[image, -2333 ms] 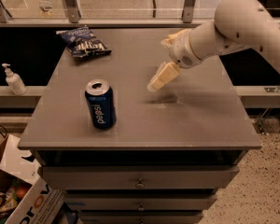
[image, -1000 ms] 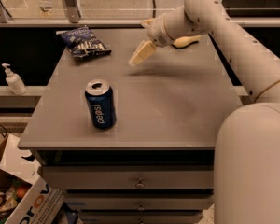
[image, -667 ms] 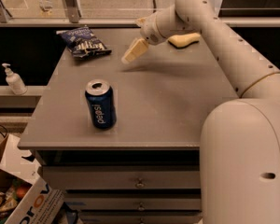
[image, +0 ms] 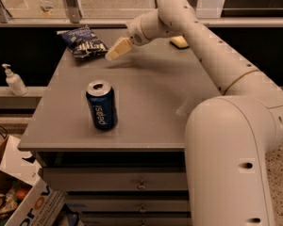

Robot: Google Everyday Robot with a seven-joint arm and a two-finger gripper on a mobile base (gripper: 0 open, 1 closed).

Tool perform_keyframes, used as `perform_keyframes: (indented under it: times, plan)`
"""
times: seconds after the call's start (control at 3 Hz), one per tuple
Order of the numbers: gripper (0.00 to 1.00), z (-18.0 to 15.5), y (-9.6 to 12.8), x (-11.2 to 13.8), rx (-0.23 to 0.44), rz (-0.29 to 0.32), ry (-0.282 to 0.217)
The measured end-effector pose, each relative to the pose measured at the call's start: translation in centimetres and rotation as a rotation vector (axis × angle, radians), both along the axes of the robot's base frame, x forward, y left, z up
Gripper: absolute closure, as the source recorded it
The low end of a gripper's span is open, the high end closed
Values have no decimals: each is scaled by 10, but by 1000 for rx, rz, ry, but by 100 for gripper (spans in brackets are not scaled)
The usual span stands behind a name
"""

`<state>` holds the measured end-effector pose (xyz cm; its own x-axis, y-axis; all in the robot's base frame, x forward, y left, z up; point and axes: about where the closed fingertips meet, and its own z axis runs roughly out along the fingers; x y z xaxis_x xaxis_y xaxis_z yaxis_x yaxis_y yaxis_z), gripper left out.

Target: Move blue chip bag near pepsi can

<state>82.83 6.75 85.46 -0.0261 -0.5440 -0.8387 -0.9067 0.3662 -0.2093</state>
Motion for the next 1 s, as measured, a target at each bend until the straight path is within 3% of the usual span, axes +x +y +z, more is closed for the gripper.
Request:
perform_keyframes:
  times: [0.67, 1.0]
  plan:
    - [0, -21, 51, 5, 105, 3, 83]
    - [18, -23, 74, 4, 134, 38, 103]
